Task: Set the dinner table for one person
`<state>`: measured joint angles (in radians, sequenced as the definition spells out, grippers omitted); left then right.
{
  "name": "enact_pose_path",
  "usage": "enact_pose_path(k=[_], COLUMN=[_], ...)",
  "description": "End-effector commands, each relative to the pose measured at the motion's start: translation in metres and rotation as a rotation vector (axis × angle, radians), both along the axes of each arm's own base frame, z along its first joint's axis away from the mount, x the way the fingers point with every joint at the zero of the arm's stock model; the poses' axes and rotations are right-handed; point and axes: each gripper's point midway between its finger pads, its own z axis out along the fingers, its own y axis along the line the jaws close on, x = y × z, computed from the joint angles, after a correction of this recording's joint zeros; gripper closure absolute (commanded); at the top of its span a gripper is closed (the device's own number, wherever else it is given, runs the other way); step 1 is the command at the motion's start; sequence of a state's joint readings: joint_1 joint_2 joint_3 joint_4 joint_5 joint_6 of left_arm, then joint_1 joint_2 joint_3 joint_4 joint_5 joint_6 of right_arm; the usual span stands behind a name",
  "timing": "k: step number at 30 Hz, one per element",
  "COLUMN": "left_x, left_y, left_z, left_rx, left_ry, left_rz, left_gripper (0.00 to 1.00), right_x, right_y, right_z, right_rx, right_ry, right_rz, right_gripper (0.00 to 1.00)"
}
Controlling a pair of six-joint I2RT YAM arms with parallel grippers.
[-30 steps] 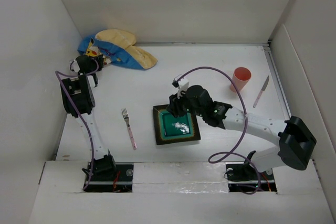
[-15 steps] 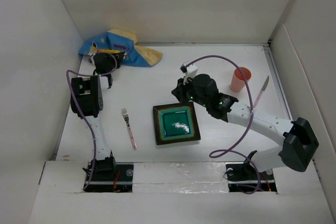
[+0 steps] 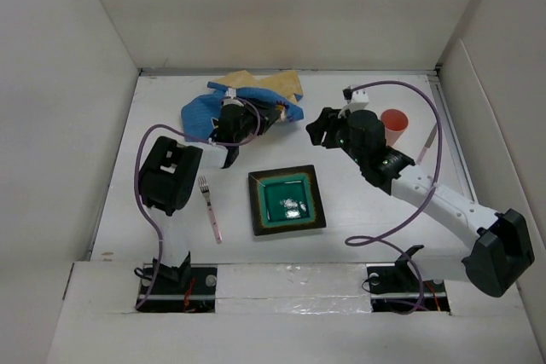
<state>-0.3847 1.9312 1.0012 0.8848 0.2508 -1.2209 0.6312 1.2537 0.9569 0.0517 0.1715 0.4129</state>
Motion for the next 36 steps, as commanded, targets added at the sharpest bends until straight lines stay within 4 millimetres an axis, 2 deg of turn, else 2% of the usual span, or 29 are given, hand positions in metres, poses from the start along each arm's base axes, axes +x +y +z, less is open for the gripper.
enact_pose_path(k=[1,2,3,4,5,7,8,9,10,11,12,14,16,17,18,19,20,22,23,24,25,31,32,33,34,36], left_x=[-0.014,-0.018,-0.024,-0.029,-0.038,-0.050,-0.056,-0.063,-0.063,-0.073,-0.068,-0.078,-0.074,-0.082,-0.085,-0.080,-0.087,-0.092,-0.097,-0.098,-0.104,-0.111,-0.105,-0.103,-0.107,-0.099], left_y=[-0.004,-0.002,-0.007,-0.005,-0.013,-0.016,-0.018,0.004,0.004,0.018,0.045,0.081,0.131,0.151,0.162,0.193,0.206,0.221,0.238,0.242,0.253,0.282,0.285,0.290,0.292,0.296], left_z=[0.006,-0.001,-0.003,-0.009,-0.013,-0.014,-0.016,-0.012,-0.012,-0.003,-0.002,0.002,-0.003,-0.015,-0.023,-0.027,-0.043,-0.060,-0.071,-0.076,-0.089,-0.109,-0.103,-0.104,-0.114,-0.113], left_rx=[0.101,0.121,0.133,0.157,0.194,0.246,0.286,0.338,0.339,0.352,0.394,0.431,0.426,0.432,0.412,0.374,0.365,0.324,0.305,0.269,0.256,0.279,0.293,0.322,0.349,0.378], left_ry=[-0.050,-0.038,-0.033,-0.008,-0.013,-0.007,-0.011,-0.014,-0.014,-0.022,-0.017,0.005,0.074,0.125,0.159,0.199,0.257,0.319,0.353,0.372,0.412,0.492,0.481,0.487,0.531,0.546], left_rz=[0.009,0.007,-0.013,-0.022,-0.053,-0.083,-0.101,-0.025,-0.024,0.020,0.144,0.252,0.427,0.464,0.463,0.537,0.548,0.550,0.591,0.600,0.632,0.705,0.716,0.730,0.728,0.734], left_gripper=[0.77,0.66,0.60,0.56,0.50,0.46,0.45,0.48,0.48,0.51,0.52,0.56,0.59,0.61,0.62,0.63,0.64,0.64,0.64,0.65,0.65,0.64,0.62,0.62,0.62,0.62], right_x=[0.014,0.015,0.019,0.021,0.024,0.025,0.029,0.035,0.036,0.038,0.043,0.054,0.072,0.078,0.087,0.093,0.095,0.102,0.102,0.101,0.097,0.087,0.084,0.083,0.079,0.075], right_y=[-0.016,-0.017,-0.021,-0.022,-0.026,-0.026,-0.028,-0.025,-0.025,-0.023,-0.019,-0.018,-0.017,-0.018,-0.014,-0.018,-0.014,-0.017,-0.015,-0.014,-0.015,-0.013,-0.015,-0.014,-0.010,-0.012], right_z=[-0.018,-0.025,-0.032,-0.043,-0.049,-0.061,-0.065,-0.073,-0.072,-0.083,-0.080,-0.081,-0.088,-0.094,-0.097,-0.100,-0.100,-0.108,-0.109,-0.111,-0.113,-0.115,-0.114,-0.114,-0.110,-0.106], right_rx=[0.059,0.065,0.068,0.059,0.061,0.062,0.072,0.078,0.082,0.065,0.071,0.068,0.066,0.062,0.061,0.066,0.070,0.077,0.076,0.076,0.076,0.065,0.062,0.063,0.065,0.059], right_ry=[0.035,0.054,0.069,0.089,0.103,0.125,0.131,0.141,0.136,0.158,0.152,0.146,0.156,0.171,0.185,0.185,0.183,0.202,0.206,0.209,0.207,0.194,0.188,0.186,0.178,0.168], right_rz=[-0.112,-0.132,-0.156,-0.171,-0.194,-0.206,-0.224,-0.219,-0.219,-0.216,-0.212,-0.217,-0.226,-0.236,-0.229,-0.237,-0.223,-0.208,-0.200,-0.191,-0.183,-0.137,-0.132,-0.125,-0.110,-0.101], right_gripper=[0.39,0.39,0.39,0.39,0.40,0.46,0.57,0.89,0.89,1.00,1.00,1.00,1.00,0.96,0.90,0.84,0.73,0.66,0.62,0.61,0.60,0.58,0.58,0.58,0.57,0.57])
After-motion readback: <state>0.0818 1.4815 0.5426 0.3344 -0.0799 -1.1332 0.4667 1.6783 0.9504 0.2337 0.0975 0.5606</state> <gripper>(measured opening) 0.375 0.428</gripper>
